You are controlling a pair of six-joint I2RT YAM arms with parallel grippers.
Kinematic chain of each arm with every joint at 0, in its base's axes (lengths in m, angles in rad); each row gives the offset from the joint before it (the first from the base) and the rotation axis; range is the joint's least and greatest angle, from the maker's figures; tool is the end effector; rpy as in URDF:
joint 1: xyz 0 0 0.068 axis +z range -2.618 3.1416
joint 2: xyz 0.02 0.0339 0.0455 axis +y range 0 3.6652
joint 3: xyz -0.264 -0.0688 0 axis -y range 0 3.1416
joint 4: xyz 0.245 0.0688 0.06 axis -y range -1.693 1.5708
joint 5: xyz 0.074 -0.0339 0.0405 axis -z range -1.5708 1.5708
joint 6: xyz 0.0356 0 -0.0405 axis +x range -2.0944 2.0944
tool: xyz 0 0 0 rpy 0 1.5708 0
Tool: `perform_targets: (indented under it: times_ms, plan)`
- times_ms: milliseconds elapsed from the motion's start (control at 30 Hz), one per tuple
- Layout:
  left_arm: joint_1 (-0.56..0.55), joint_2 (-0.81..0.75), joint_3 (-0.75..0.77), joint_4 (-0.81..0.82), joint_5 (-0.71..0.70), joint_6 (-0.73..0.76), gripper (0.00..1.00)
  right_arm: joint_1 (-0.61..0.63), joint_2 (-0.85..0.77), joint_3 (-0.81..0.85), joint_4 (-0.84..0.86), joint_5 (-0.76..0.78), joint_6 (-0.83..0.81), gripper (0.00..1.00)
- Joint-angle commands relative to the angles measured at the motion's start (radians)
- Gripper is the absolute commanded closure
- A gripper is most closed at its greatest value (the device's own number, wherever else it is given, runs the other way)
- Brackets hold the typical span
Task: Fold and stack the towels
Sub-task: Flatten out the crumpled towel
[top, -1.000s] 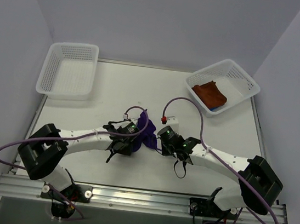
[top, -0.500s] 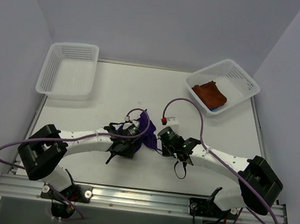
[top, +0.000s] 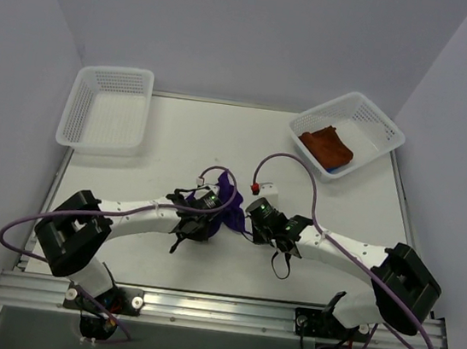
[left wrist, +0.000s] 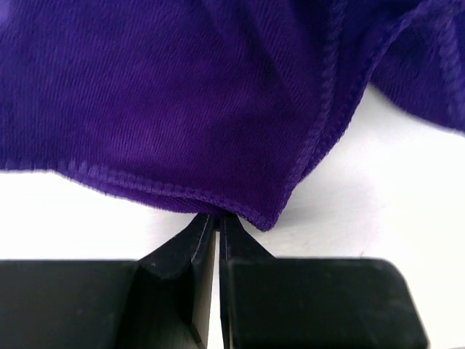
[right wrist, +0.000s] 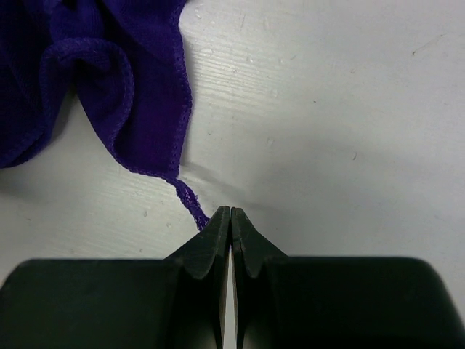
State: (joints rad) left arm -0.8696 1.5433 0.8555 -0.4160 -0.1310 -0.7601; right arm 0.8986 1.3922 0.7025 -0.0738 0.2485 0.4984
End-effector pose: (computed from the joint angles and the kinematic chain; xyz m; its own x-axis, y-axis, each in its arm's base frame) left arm 0.1902 -0.2181 0.1706 -0.9133 0.0228 -0.4067 0.1246 0.9662 -0.2257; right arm 0.1804 0.2126 0.1887 -0.6878 -0.1202 -0.7158 -0.3632 0.9109 0.1960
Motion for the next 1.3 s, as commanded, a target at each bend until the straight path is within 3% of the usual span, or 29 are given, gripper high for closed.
perform_targets:
  times_ms: [0, 267, 467, 800, 967, 1100, 1267]
  plan:
    - [-0.005, -0.132, -0.013, -0.043, 0.008, -0.007, 0.98, 0.011, -0.093, -0.012, 0.026, 0.038, -0.023, 1.00]
    - [-0.022, -0.547, 0.017, -0.072, 0.129, 0.085, 0.98, 0.014, -0.409, 0.034, 0.040, 0.014, -0.101, 1.00]
    - [-0.020, -0.707, 0.065, -0.064, 0.182, 0.100, 0.98, 0.014, -0.567, 0.138, -0.034, 0.075, -0.168, 1.00]
    - [0.035, -0.614, 0.089, -0.096, -0.064, 0.027, 0.98, 0.011, -0.567, 0.198, -0.086, 0.280, -0.201, 1.00]
    - [0.210, -0.574, 0.128, -0.015, 0.079, 0.021, 0.97, 0.011, -0.535, 0.276, -0.087, 0.357, -0.236, 1.00]
    - [0.267, -0.591, 0.142, 0.033, 0.158, 0.007, 0.98, 0.002, -0.518, 0.344, -0.135, 0.454, -0.236, 1.00]
    - [0.274, -0.617, 0.189, 0.025, 0.238, 0.054, 0.98, 0.000, -0.532, 0.380, -0.156, 0.402, -0.267, 1.00]
